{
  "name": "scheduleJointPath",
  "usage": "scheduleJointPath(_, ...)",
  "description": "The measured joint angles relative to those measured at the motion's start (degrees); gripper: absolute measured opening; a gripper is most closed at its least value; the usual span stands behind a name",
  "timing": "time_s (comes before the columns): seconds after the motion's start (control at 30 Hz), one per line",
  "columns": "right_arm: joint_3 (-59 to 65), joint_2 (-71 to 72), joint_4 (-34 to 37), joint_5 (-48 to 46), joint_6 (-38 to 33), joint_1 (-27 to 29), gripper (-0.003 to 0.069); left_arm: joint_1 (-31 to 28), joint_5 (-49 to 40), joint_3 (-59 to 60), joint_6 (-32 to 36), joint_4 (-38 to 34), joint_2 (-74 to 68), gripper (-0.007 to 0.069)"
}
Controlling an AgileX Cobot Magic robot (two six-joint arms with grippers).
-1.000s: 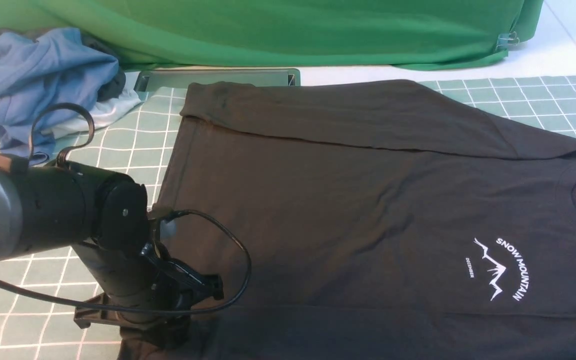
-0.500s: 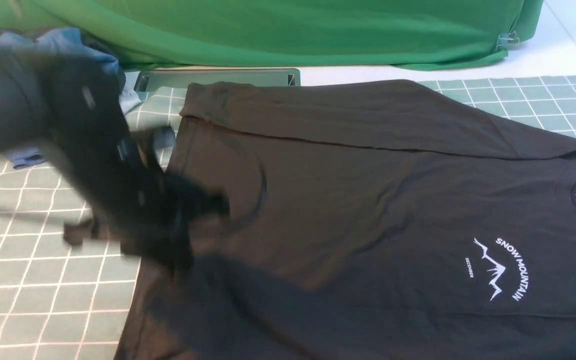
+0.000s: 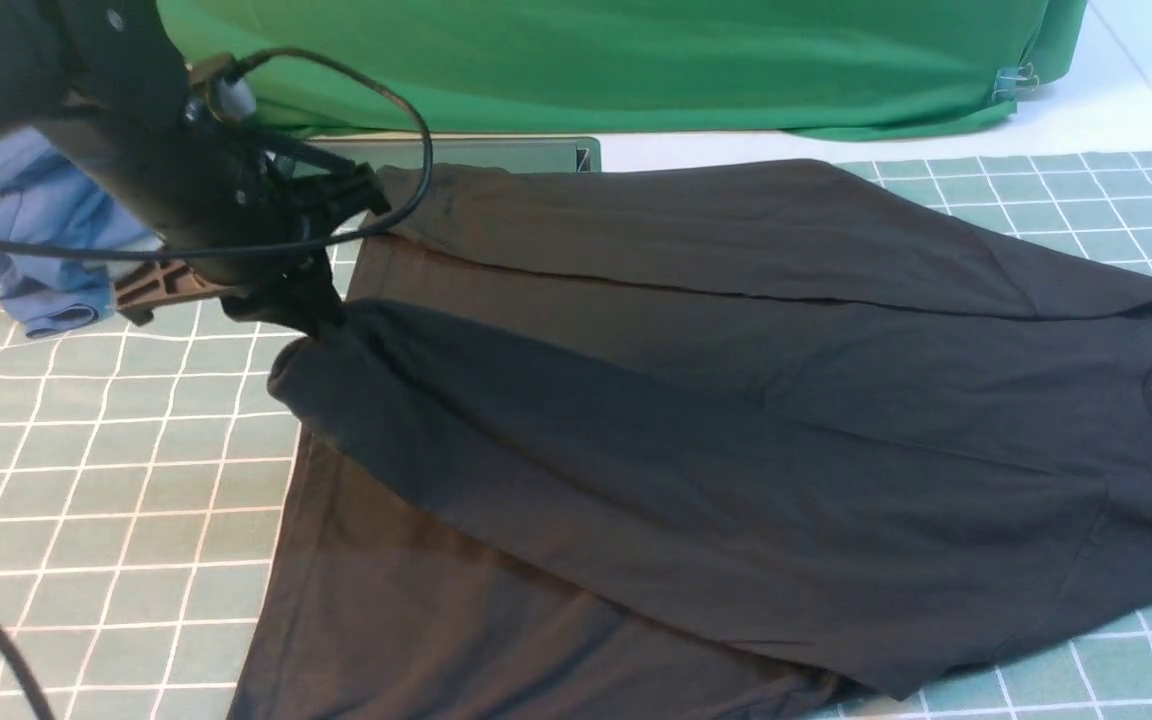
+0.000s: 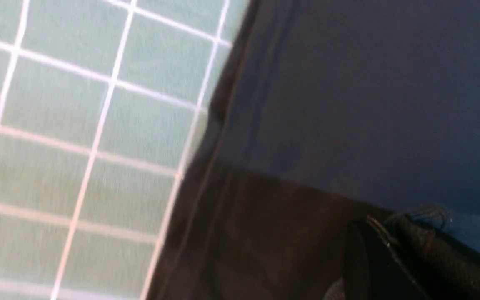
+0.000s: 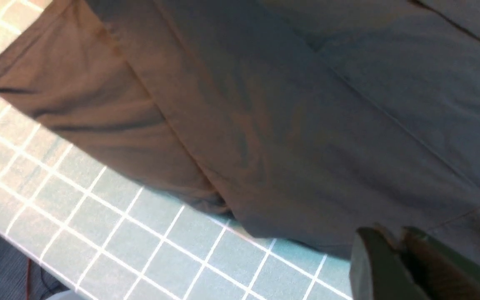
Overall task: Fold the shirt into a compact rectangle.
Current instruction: 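Fold the left side of the black T-shirt inward over its body, then grab the top left corner of the dark shirt with the left gripper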
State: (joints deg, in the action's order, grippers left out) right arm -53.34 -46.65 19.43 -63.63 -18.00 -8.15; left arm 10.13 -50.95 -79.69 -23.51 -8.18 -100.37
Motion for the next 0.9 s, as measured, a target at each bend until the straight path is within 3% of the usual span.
scheduleJointPath(0.17,0.0,0.0,0.0,0.2,0.0,0.0,0.0092,0.0,2.6,-0.8,0.1,0.1,-6.0,0.0106)
scheduleJointPath(0.3,0.0,0.0,0.0,0.2,0.1,0.0,0.0097,-0.5,2.5,-3.1,-3.0,3.4,-9.7,0.0259)
scheduleJointPath(0.5,0.0,0.0,0.0,0.3,0.1,0.0,0.0106,-4.2,4.1,-12.2,-4.0,2.3,-10.3,0.0439)
scheduleJointPath(0.7,0.0,0.0,0.0,0.6,0.2,0.0,0.0113,-6.5,5.4,-20.1,-1.4,-5.8,-13.0,0.0463)
scheduleJointPath(0.9,0.0,0.0,0.0,2.5,0.2,0.0,0.0115,-6.5,8.5,-23.0,4.3,-17.7,-21.7,0.0435)
